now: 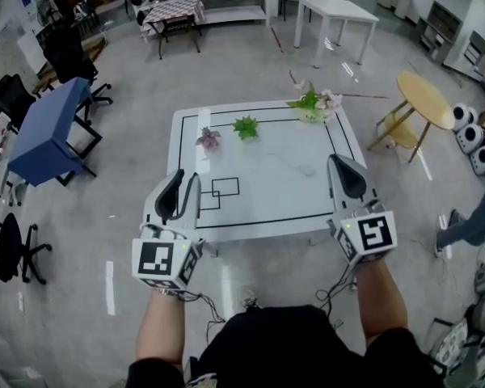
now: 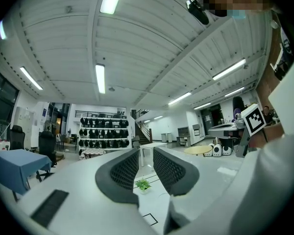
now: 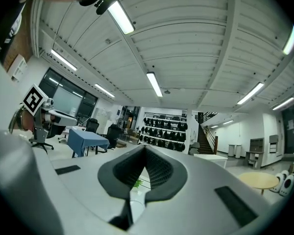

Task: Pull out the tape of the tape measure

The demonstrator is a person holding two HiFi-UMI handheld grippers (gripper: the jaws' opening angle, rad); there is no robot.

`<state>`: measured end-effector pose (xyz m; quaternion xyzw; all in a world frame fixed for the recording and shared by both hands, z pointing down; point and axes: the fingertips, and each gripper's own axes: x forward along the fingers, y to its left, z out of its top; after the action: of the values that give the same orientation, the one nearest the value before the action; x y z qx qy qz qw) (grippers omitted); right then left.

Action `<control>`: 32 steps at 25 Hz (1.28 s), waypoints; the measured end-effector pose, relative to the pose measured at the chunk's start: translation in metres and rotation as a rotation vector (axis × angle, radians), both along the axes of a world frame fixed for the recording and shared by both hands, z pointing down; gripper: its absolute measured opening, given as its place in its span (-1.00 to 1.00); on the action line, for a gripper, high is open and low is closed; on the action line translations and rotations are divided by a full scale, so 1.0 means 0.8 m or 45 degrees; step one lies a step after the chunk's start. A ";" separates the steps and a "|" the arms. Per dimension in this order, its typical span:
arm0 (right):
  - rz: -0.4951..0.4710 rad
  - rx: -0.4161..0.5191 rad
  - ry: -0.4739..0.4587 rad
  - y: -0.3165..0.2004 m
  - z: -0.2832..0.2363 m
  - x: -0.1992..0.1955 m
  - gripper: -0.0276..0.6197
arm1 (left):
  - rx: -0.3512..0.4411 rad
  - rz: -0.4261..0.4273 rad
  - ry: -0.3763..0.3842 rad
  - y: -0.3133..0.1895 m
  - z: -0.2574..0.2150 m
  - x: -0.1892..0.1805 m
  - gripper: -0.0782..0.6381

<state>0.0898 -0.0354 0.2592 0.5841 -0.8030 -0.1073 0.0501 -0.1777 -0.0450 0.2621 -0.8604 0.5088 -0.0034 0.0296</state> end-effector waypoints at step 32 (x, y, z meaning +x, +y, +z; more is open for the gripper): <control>-0.282 -0.249 -0.144 0.206 0.087 0.145 -0.92 | -0.269 -0.198 0.040 0.266 0.086 0.187 -0.77</control>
<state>0.2060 0.1296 0.3289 0.4895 -0.8706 -0.0003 0.0493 -0.0282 0.1681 0.3307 -0.8166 0.5712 -0.0457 -0.0696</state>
